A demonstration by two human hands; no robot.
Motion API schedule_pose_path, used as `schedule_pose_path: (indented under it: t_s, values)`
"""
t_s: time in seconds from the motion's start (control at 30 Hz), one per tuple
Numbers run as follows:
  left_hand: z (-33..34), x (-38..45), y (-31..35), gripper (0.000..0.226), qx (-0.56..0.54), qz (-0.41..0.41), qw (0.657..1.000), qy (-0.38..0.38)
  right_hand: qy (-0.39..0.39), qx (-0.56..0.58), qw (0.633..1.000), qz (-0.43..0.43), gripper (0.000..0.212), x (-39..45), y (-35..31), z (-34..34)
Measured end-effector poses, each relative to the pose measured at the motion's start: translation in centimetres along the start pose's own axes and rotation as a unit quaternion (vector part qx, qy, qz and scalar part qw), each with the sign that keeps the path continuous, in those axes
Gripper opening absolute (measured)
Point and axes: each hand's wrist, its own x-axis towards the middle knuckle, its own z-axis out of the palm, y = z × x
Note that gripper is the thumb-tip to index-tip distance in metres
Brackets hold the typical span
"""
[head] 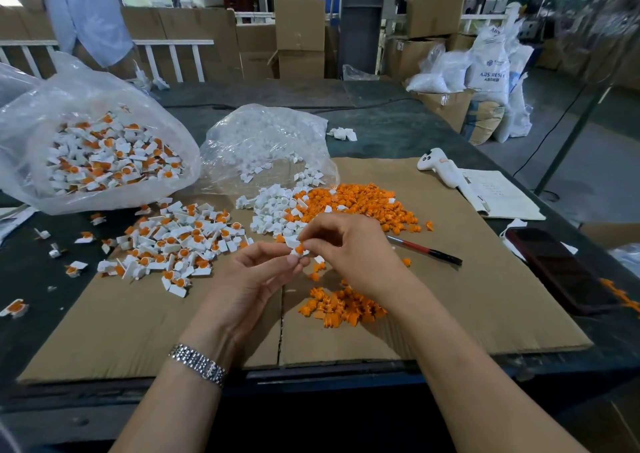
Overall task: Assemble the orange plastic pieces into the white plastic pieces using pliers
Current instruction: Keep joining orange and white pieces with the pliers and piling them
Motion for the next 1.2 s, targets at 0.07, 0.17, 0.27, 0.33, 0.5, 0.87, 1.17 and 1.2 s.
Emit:
schedule_pose_path:
  t_s: [0.07,0.17,0.27,0.33,0.5,0.87,1.17,1.2]
  values:
    - [-0.1,-0.2,0.0,0.012,-0.014,-0.001,1.0,-0.021,0.009,-0.031,0.999,-0.027,0.007,-0.1,-0.3,0.1]
    - [-0.1,-0.3,0.2,0.009,-0.035,-0.003,0.999,-0.031,0.022,-0.051,0.997,-0.055,0.006,-0.3,-0.8,0.3]
    - [0.1,-0.5,0.1,0.019,-0.025,0.016,1.0,0.0,0.03,-0.09,0.994,-0.046,0.005,-0.6,-1.1,0.8]
    - [0.5,-0.8,0.0,0.031,-0.011,0.034,0.999,0.004,0.039,-0.088,0.995,-0.023,0.005,-0.7,-1.2,1.3]
    - [1.0,-1.5,0.6,0.025,0.059,0.041,0.997,-0.03,0.023,0.01,0.999,0.046,0.011,-0.6,-1.3,0.9]
    - [-0.3,-0.5,-0.1,0.028,0.049,0.046,0.997,-0.038,-0.033,-0.013,0.999,0.001,0.017,-0.9,-0.9,-0.7]
    - [0.7,-1.4,0.6,0.023,0.012,0.037,0.999,-0.017,0.003,-0.035,0.999,-0.017,0.02,-0.9,-0.7,-0.2]
    - [0.8,-1.4,0.6,0.024,0.018,0.036,0.999,-0.006,0.005,-0.041,0.999,-0.022,0.02,-0.9,-0.7,-0.1]
